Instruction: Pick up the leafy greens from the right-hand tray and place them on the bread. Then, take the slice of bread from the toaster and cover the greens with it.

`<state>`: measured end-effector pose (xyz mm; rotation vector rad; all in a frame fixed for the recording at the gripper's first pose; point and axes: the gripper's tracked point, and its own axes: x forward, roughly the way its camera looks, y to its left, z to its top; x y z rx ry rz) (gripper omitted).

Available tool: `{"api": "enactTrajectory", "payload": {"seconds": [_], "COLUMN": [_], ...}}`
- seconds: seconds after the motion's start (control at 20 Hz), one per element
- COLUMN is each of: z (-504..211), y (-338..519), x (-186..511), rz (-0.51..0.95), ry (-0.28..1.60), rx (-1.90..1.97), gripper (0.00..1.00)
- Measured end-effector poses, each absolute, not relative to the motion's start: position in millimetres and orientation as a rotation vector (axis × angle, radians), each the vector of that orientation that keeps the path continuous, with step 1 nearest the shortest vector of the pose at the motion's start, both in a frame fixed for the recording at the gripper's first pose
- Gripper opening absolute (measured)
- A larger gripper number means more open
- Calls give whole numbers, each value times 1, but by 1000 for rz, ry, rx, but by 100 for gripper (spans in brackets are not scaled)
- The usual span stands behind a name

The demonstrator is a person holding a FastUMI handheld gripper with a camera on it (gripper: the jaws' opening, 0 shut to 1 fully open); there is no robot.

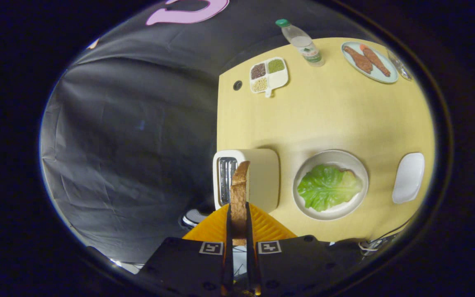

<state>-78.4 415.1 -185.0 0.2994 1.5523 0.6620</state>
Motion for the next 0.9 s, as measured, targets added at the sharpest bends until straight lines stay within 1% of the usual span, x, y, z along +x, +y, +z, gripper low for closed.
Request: {"api": "enactTrajectory", "payload": {"seconds": [0.15, 0.4, 0.7, 0.8, 0.9], "z": [-201, -250, -305, -317, -337], "y": [383, 341, 322, 318, 307], "x": [-81, -86, -84, -85, -84], "rz": [690, 717, 779, 783, 748], "ry": [1581, 1616, 1586, 1594, 1592], "rx": [376, 402, 303, 276, 196], "gripper": [16, 16, 16, 16, 16]}}
